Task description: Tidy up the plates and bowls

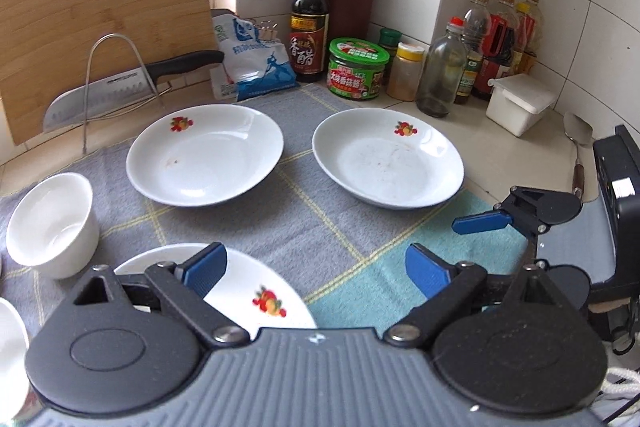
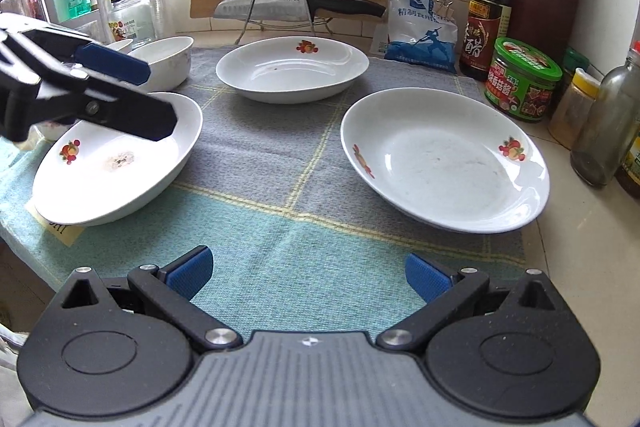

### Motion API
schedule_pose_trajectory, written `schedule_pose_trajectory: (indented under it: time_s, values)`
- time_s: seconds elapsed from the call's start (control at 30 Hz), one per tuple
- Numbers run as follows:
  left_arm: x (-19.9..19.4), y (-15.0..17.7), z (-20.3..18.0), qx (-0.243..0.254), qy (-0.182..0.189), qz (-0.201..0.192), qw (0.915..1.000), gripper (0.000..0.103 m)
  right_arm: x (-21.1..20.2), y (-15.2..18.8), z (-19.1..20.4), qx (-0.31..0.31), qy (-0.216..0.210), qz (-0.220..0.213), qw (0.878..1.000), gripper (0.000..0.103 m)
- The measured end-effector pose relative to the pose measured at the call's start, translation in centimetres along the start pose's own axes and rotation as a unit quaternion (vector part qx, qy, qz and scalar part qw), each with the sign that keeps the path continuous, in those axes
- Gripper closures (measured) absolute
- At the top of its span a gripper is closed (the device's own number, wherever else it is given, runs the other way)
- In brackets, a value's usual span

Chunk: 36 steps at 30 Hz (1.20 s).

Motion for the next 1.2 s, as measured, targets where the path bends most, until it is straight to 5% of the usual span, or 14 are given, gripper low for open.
schedule_pose_trajectory:
  time_s: [0.5, 0.83, 1.2]
  values:
    - [-5.4, 8.7, 5.2, -0.049, -0.091, 0.024, 0.9943, 0.007, 1.4, -4.2, 4.6, -0.048, -0.035, -0.003, 0.998, 0.000]
    - [-3.5, 12.2, 6.9, -0.034, -0.067, 0.057, 0.9955, 0.007, 2.8, -5.5, 7.0, -0.023, -0.060, 0.016, 0.998, 0.000]
    - [-1.3, 11.8, 7.8, 0.020, -0.023, 0.057, 0.9979, 0.002, 3.9, -5.4, 9.7, -0.009, -0.052, 0.048, 0.997, 0.000]
Point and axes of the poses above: each gripper's, at about its wrist camera, not at the fingertips, and x roughly the way its jaws point, z to its left, y to its underside, the point moved 3 cm from there along x, roughly the way its jaws point, and after that the axes turned 7 degrees about z, right-handed, at the moved point
